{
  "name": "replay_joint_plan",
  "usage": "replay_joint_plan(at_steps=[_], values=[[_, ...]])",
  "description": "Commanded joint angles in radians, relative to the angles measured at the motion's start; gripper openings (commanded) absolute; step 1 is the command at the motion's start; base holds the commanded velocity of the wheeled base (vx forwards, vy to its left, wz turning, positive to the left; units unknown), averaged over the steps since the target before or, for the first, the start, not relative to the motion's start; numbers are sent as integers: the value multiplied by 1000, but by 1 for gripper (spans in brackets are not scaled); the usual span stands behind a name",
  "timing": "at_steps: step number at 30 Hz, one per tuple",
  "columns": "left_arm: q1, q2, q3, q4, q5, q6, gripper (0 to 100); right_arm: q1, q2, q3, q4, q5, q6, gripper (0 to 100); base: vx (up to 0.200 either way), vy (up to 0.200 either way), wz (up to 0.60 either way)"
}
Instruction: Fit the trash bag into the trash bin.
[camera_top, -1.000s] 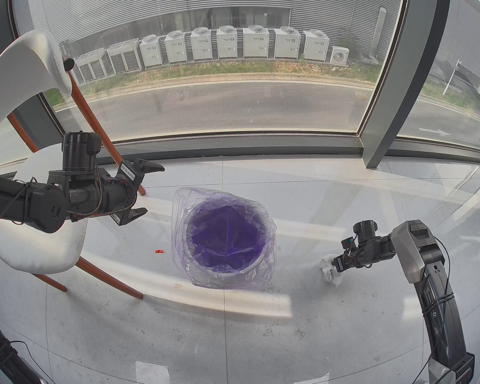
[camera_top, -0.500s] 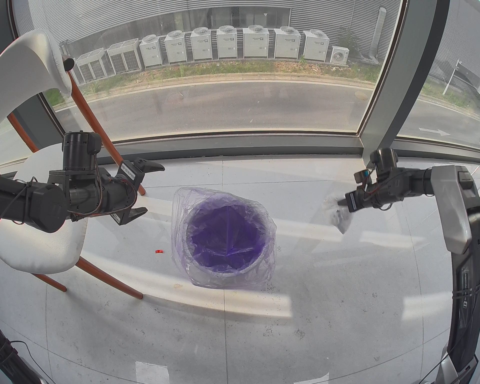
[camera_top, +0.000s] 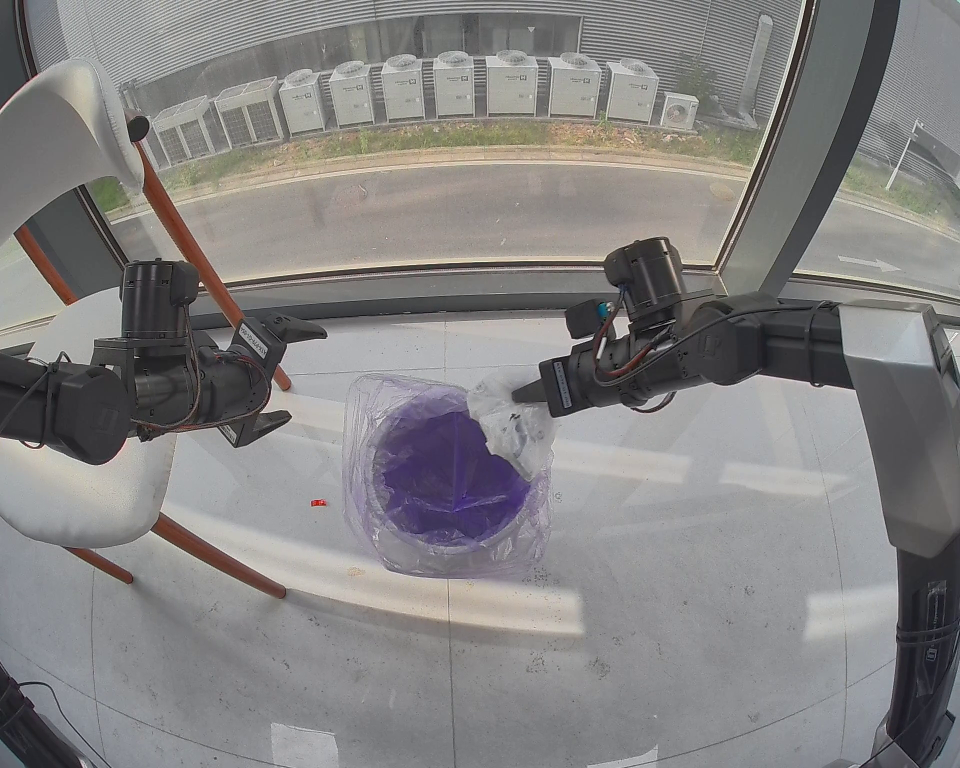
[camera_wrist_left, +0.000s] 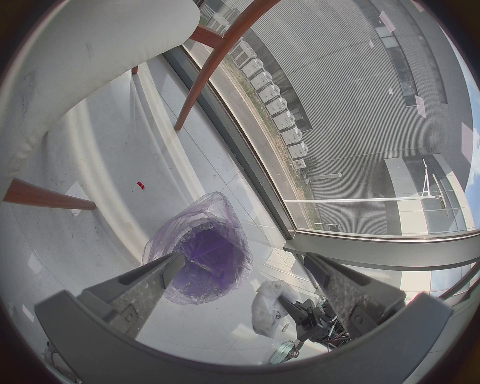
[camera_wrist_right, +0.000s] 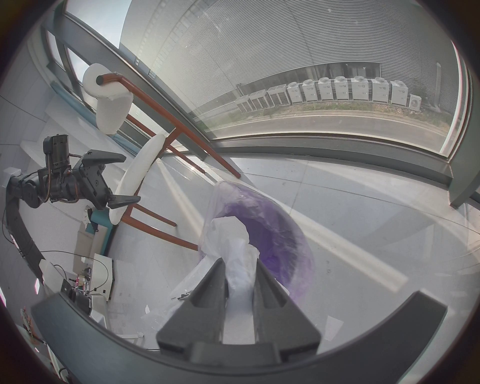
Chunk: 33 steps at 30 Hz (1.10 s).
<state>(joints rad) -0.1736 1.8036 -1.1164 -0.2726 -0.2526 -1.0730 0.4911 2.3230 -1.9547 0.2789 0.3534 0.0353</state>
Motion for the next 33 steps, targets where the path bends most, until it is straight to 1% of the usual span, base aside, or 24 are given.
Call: replay_joint_plan(at_steps=[1, 13, 14, 16, 17, 19, 22, 23, 25, 26, 27, 31, 33], values=[[0, -1, 1, 0, 1, 2, 100, 58, 124, -45, 0, -5, 8, 0, 0, 0, 0], [0, 0, 1, 0, 1, 2, 100, 92, 320, -45, -6, -5, 26, 0, 0, 0, 0], [0, 0, 1, 0, 1, 2, 100, 98, 334, -45, -21, -5, 37, 100, 0, 0, 0], [0, -1, 1, 0, 1, 2, 100, 107, 365, -45, -76, -4, 81, 100, 0, 0, 0], [2, -3, 1, 0, 1, 2, 100, 107, 394, -45, -89, 1, 133, 100, 0, 0, 0], [8, -3, 1, 0, 1, 2, 100, 112, 397, -45, -64, 1, 141, 100, 0, 0, 0], [22, -4, 0, 0, -1, 1, 100, 100, 274, -45, -76, -10, 149, 100, 0, 0, 0], [23, -4, -3, 0, -1, 1, 100, 78, 157, -45, -73, 1, 152, 100, 0, 0, 0], [23, -4, -10, 0, -1, 1, 100, 27, 64, -45, -46, 27, 153, 100, 0, 0, 0], [23, -4, -10, 0, -1, 1, 100, 24, 58, -45, -41, 29, 153, 100, 0, 0, 0], [23, -9, -19, -2, -1, 1, 100, -6, -20, -45, 0, 44, 161, 100, 0, 0, 0], [22, -21, -14, -48, -1, -2, 100, -32, -70, -45, -3, 35, 186, 100, 0, 0, 0], [20, -23, -13, -63, -1, -1, 100, -29, -77, -45, -4, 25, 186, 100, 0, 0, 0]])
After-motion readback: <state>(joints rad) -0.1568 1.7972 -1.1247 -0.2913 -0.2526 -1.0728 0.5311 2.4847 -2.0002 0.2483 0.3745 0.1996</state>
